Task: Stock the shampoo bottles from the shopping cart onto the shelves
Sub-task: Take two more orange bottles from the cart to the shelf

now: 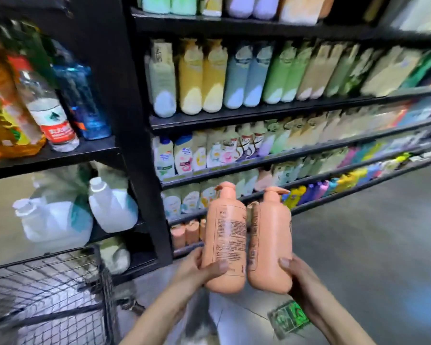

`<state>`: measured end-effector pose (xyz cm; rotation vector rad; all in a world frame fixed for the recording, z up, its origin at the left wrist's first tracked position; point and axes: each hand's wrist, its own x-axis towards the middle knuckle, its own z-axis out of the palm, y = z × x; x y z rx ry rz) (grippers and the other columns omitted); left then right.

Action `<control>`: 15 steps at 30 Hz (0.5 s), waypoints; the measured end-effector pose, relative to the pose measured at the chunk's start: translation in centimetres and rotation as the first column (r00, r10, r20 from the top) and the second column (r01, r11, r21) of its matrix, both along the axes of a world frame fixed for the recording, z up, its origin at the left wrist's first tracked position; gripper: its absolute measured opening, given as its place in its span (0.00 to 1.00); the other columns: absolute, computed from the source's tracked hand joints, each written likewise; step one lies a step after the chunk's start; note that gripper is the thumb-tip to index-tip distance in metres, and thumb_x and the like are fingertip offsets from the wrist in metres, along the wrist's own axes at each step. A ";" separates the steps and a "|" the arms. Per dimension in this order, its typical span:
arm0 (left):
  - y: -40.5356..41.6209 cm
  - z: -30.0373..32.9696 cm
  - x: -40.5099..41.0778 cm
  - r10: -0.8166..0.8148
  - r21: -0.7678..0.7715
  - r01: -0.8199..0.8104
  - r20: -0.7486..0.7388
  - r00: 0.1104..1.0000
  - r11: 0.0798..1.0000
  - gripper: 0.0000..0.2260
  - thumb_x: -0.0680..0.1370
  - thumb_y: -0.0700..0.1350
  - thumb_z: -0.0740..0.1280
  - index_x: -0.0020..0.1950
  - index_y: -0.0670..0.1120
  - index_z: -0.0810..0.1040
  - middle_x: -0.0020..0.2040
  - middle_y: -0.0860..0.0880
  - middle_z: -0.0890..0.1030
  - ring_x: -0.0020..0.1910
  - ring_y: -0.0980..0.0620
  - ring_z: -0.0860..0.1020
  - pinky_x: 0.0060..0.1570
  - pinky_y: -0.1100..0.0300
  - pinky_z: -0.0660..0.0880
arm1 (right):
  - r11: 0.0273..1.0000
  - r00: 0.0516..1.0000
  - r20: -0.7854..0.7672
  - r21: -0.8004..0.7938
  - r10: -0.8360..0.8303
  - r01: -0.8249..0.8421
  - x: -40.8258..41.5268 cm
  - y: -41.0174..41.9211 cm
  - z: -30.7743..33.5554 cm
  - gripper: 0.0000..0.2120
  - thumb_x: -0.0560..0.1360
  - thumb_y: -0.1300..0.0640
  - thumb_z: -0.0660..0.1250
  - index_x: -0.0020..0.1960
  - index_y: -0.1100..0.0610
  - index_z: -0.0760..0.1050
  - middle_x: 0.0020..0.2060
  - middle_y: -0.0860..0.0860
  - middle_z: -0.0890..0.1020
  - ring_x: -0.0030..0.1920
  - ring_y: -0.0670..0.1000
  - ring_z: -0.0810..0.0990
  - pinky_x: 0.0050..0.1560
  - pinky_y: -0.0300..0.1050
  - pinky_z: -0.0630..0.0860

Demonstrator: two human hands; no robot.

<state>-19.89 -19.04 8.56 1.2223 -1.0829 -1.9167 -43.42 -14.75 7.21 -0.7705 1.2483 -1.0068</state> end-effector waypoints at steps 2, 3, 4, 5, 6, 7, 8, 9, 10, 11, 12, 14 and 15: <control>-0.7 0.7 -4.0 -0.046 -0.021 0.045 -0.033 0.998 0.999 0.35 0.51 0.50 0.76 0.57 0.42 0.77 0.46 0.48 0.86 0.43 0.54 0.84 0.39 0.65 0.77 | 0.998 0.999 -0.002 -0.016 -0.055 0.055 -3.6 0.3 0.5 0.50 0.47 0.40 0.81 0.63 0.63 0.74 0.56 0.62 0.82 0.53 0.58 0.81 0.47 0.47 0.80; -1.1 1.1 -5.8 -0.054 -0.026 0.053 -0.044 0.998 0.998 0.34 0.52 0.49 0.75 0.56 0.42 0.77 0.45 0.48 0.86 0.43 0.54 0.84 0.38 0.65 0.77 | 0.997 0.997 -0.006 -0.022 -0.076 0.075 -5.1 0.4 0.8 0.50 0.47 0.40 0.81 0.63 0.63 0.74 0.55 0.62 0.82 0.53 0.57 0.81 0.47 0.45 0.80; -1.5 1.4 -7.5 -0.070 -0.035 0.068 -0.052 0.996 0.997 0.33 0.52 0.49 0.75 0.55 0.43 0.77 0.45 0.48 0.86 0.42 0.54 0.84 0.38 0.65 0.78 | 0.996 0.996 -0.009 -0.029 -0.090 0.090 -6.6 0.5 1.1 0.50 0.47 0.40 0.81 0.63 0.62 0.74 0.56 0.62 0.82 0.53 0.56 0.81 0.47 0.44 0.80; -1.9 1.7 -9.0 -0.095 -0.041 0.093 -0.054 0.994 0.995 0.32 0.52 0.49 0.75 0.55 0.43 0.77 0.45 0.48 0.86 0.42 0.54 0.84 0.38 0.65 0.78 | 0.994 0.995 -0.005 -0.035 -0.102 0.102 -8.0 0.6 1.3 0.50 0.46 0.40 0.81 0.63 0.62 0.75 0.56 0.62 0.82 0.53 0.56 0.81 0.46 0.44 0.79; -2.3 2.0 -10.4 -0.123 -0.048 0.120 -0.062 0.990 0.992 0.32 0.52 0.48 0.75 0.55 0.43 0.77 0.46 0.48 0.86 0.43 0.54 0.84 0.38 0.64 0.78 | 0.993 0.994 0.002 -0.040 -0.112 0.112 -9.2 0.6 1.4 0.51 0.45 0.40 0.82 0.63 0.61 0.75 0.56 0.62 0.82 0.53 0.56 0.80 0.46 0.44 0.79; -2.8 2.2 -11.6 -0.149 -0.052 0.146 -0.069 0.986 0.988 0.33 0.52 0.48 0.75 0.56 0.43 0.77 0.46 0.47 0.86 0.43 0.53 0.84 0.38 0.64 0.78 | 0.991 0.993 0.011 -0.046 -0.121 0.122 -10.4 0.4 1.6 0.51 0.45 0.41 0.82 0.63 0.61 0.75 0.56 0.62 0.81 0.53 0.56 0.80 0.47 0.45 0.79; -3.5 2.4 -12.7 -0.174 -0.058 0.170 -0.073 0.982 0.984 0.33 0.51 0.47 0.76 0.56 0.42 0.77 0.47 0.46 0.85 0.43 0.52 0.84 0.38 0.63 0.79 | 0.990 0.992 0.015 -0.053 -0.129 0.129 -11.5 0.0 1.7 0.50 0.45 0.41 0.82 0.63 0.60 0.75 0.57 0.61 0.82 0.53 0.56 0.81 0.47 0.45 0.79; -4.4 2.6 -13.7 -0.199 -0.058 0.195 -0.070 0.978 0.979 0.34 0.51 0.47 0.76 0.56 0.42 0.77 0.47 0.45 0.85 0.43 0.51 0.84 0.38 0.63 0.79 | 0.989 0.991 0.018 -0.062 -0.134 0.135 -12.5 -0.6 1.9 0.49 0.46 0.41 0.82 0.63 0.59 0.75 0.56 0.61 0.82 0.53 0.55 0.81 0.47 0.45 0.79; -5.3 3.0 -14.7 -0.223 -0.063 0.219 -0.064 0.973 0.974 0.36 0.50 0.47 0.78 0.57 0.41 0.77 0.48 0.44 0.85 0.44 0.51 0.84 0.40 0.62 0.79 | 0.988 0.991 0.020 -0.074 -0.136 0.137 -13.4 -1.4 2.1 0.49 0.46 0.41 0.81 0.63 0.59 0.75 0.56 0.60 0.82 0.53 0.55 0.81 0.46 0.44 0.79; -6.5 3.3 -15.6 -0.243 -0.074 0.238 -0.055 0.969 0.968 0.40 0.48 0.49 0.80 0.57 0.41 0.76 0.50 0.43 0.85 0.46 0.50 0.83 0.42 0.61 0.79 | 0.986 0.990 0.022 -0.086 -0.141 0.142 -14.4 -2.3 2.4 0.49 0.47 0.41 0.81 0.64 0.59 0.75 0.56 0.60 0.82 0.53 0.56 0.81 0.46 0.44 0.79; -7.8 3.7 -16.5 -0.254 -0.096 0.248 -0.054 0.966 0.964 0.44 0.45 0.51 0.82 0.59 0.40 0.76 0.51 0.42 0.84 0.48 0.48 0.83 0.45 0.60 0.79 | 0.984 0.989 0.024 -0.095 -0.146 0.148 -15.4 -3.4 2.7 0.49 0.46 0.41 0.82 0.64 0.58 0.75 0.56 0.60 0.82 0.54 0.56 0.81 0.46 0.45 0.79; -10.7 4.8 -18.6 -0.285 -0.155 0.275 -0.047 0.957 0.949 0.47 0.45 0.52 0.84 0.61 0.38 0.74 0.52 0.40 0.84 0.51 0.45 0.82 0.48 0.57 0.78 | 0.980 0.988 0.023 -0.123 -0.152 0.154 -17.5 -6.2 3.4 0.51 0.45 0.42 0.82 0.64 0.59 0.74 0.56 0.59 0.82 0.55 0.57 0.82 0.47 0.46 0.79; -12.3 5.4 -19.7 -0.291 -0.186 0.279 -0.041 0.956 0.942 0.44 0.47 0.48 0.83 0.60 0.37 0.74 0.51 0.40 0.84 0.49 0.46 0.83 0.46 0.57 0.78 | 0.977 0.987 0.017 -0.144 -0.157 0.158 -18.5 -7.9 3.9 0.51 0.44 0.43 0.83 0.64 0.60 0.74 0.56 0.59 0.82 0.54 0.56 0.82 0.46 0.45 0.80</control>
